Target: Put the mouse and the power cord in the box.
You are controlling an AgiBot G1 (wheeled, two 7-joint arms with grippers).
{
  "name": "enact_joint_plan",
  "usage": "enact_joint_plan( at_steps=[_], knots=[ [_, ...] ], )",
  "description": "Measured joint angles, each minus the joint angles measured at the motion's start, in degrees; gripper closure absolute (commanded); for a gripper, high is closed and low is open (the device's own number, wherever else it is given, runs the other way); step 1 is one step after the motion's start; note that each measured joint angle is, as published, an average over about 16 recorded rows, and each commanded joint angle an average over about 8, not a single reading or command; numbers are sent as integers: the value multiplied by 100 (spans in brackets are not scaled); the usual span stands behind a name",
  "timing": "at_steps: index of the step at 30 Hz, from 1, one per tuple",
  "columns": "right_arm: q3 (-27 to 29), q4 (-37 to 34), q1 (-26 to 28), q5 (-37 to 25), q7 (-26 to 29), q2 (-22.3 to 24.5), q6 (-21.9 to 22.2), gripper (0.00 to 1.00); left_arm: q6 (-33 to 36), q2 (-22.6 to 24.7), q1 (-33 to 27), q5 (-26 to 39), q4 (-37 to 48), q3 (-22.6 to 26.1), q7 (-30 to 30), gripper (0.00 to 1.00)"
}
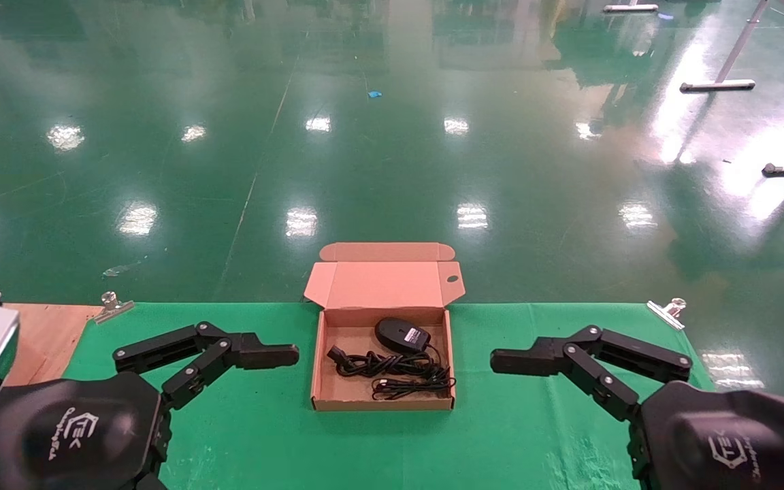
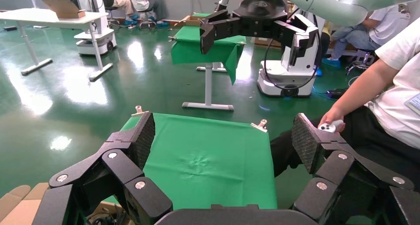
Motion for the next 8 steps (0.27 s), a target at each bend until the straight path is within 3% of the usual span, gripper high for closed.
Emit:
enact_joint_plan(
  at_steps=[8],
  knots=[
    [13,10,-12,15,2,10,-11,0,1,0,0,-3,5,0,1,0]
  ],
)
